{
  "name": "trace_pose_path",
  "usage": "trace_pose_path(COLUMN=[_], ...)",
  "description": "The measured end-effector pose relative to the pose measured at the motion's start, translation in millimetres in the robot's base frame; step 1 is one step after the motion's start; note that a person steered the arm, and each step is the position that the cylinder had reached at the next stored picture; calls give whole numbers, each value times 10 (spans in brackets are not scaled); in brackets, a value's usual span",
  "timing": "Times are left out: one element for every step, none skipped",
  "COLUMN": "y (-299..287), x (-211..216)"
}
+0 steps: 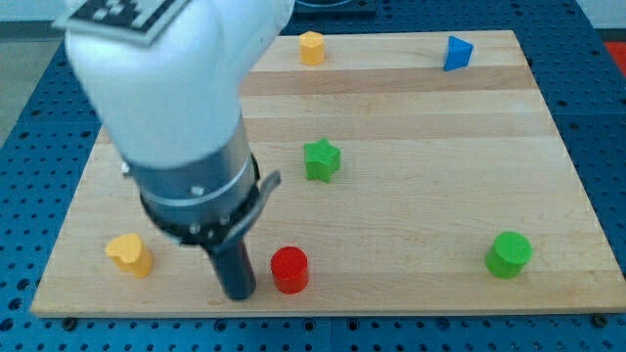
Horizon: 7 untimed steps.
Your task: Move the green star diagonally top right to the red circle
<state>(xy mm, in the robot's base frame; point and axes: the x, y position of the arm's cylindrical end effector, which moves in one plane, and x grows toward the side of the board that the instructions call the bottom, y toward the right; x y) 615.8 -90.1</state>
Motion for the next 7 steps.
trace_pose_path(y=[69, 452, 490, 490, 359, 126, 152], x=[27, -48, -161, -161, -234, -745, -1486])
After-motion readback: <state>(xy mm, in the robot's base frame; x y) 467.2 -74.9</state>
